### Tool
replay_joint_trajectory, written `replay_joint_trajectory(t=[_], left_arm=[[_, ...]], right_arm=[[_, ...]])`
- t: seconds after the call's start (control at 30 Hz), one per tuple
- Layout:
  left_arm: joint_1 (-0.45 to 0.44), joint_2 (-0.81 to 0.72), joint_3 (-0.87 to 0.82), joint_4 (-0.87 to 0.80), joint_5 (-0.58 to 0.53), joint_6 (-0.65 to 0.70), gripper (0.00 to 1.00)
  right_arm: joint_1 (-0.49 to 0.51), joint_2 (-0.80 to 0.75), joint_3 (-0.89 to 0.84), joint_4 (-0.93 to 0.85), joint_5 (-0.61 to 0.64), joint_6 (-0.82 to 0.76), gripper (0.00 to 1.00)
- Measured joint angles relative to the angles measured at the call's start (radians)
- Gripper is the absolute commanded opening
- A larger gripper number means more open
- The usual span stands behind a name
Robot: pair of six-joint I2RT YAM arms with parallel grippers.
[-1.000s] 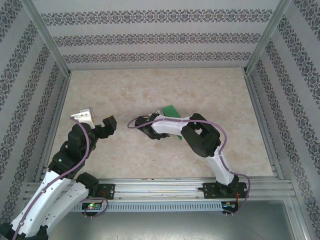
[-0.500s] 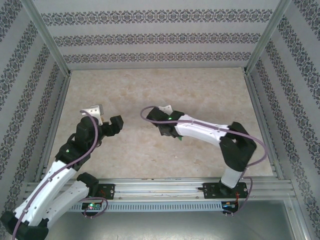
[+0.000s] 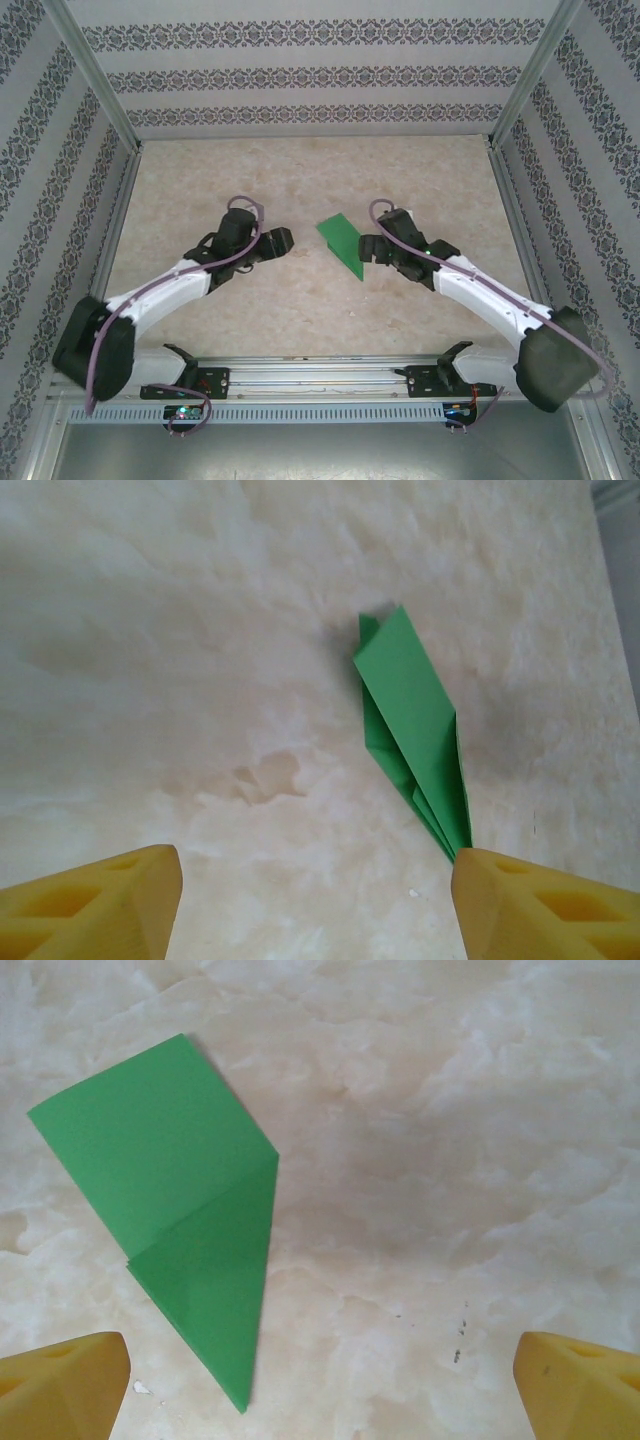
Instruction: Fold a paper plane with a square sheet of paper (fold left side to right side)
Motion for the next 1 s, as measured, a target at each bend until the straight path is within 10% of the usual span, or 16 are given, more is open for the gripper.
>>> replay_joint_trajectory(t=[0.53, 1.0], left_arm=[[-0.080, 0.464, 0.232, 0.227, 0.088, -0.169, 0.57], [-0.081, 0.643, 0.327, 0.322, 0.090, -0.222, 0.31]], right_arm=[[-0.359, -0.288, -0.233, 0.158, -0.414, 0.013, 0.98], [-0.423, -0.314, -0.275, 0.172, -0.544, 0.011, 0.98]])
